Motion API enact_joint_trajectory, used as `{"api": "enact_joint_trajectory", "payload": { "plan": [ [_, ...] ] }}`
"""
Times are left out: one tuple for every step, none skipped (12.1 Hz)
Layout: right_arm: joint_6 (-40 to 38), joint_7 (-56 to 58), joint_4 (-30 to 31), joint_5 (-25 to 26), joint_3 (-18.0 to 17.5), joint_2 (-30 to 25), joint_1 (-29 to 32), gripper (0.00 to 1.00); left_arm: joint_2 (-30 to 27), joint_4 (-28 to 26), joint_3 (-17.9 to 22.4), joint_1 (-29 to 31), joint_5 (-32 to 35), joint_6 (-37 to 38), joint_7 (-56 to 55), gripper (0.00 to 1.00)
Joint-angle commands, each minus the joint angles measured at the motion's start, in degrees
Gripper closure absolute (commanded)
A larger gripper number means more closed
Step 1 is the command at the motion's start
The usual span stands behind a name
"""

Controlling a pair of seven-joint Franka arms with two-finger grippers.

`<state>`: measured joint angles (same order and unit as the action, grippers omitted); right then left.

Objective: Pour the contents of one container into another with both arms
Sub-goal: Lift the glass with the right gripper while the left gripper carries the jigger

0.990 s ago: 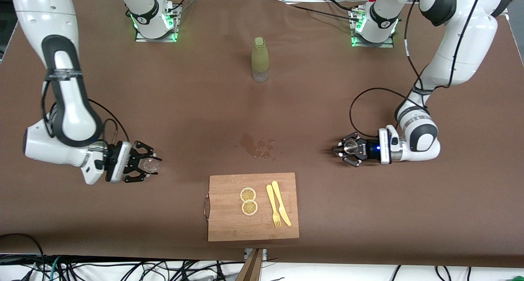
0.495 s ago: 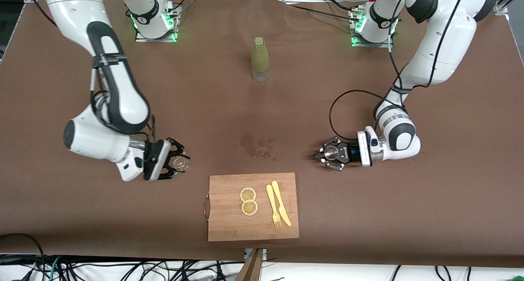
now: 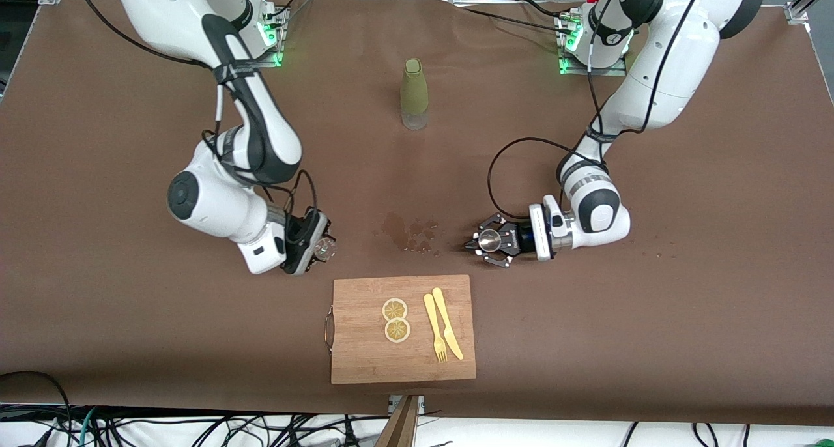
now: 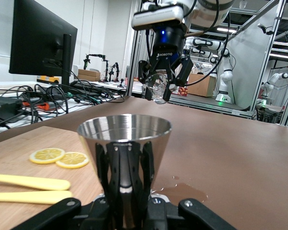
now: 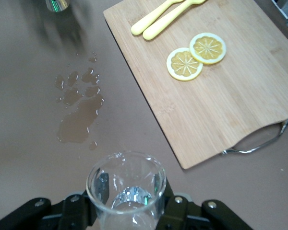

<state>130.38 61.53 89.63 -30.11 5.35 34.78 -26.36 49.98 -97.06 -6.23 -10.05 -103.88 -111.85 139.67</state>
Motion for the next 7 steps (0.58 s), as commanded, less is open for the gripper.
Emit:
{"api": "enact_joint_trajectory", "payload": {
  "plan": [
    [0.32,-6.13,-0.24,4.43,0.89,-1.03,-3.07,0.92,-0.93,-0.06,0.7,-2.95,-3.43,-1.08,-0.71,1.0],
    [0.32,-8.42,-0.86,6.27,0.89,-1.03,-3.95,0.92,-0.93,-0.06,0.7,-3.83,-4.57,-2.22,-0.37,1.0],
    [0.32,-10.79,-1.3,8.21,0.89,-1.03,-5.09,0.92,-0.85,-0.06,0.7,-4.97,-6.06,-2.58,-0.01,1.0],
    [0.32,-13.42,-1.56,10.57,0.89,-1.03,-6.06,0.92,-0.76,-0.06,0.7,-6.03,-7.46,-2.67,0.08,1.0],
    [0.32,-15.36,-1.56,12.25,0.89,-1.03,-6.77,0.92,-0.67,-0.06,0.7,-6.82,-8.61,-2.67,0.69,1.0],
    [0.32,-16.43,-1.65,12.79,0.89,-1.03,-7.56,0.92,-0.58,-0.06,0.7,-8.05,-10.71,-3.19,1.82,1.0],
    [0.32,-17.31,-1.65,12.88,0.89,-1.03,-8.35,0.92,-0.58,-0.06,0.7,-8.84,-12.82,-4.15,3.23,1.0]
  ]
}}
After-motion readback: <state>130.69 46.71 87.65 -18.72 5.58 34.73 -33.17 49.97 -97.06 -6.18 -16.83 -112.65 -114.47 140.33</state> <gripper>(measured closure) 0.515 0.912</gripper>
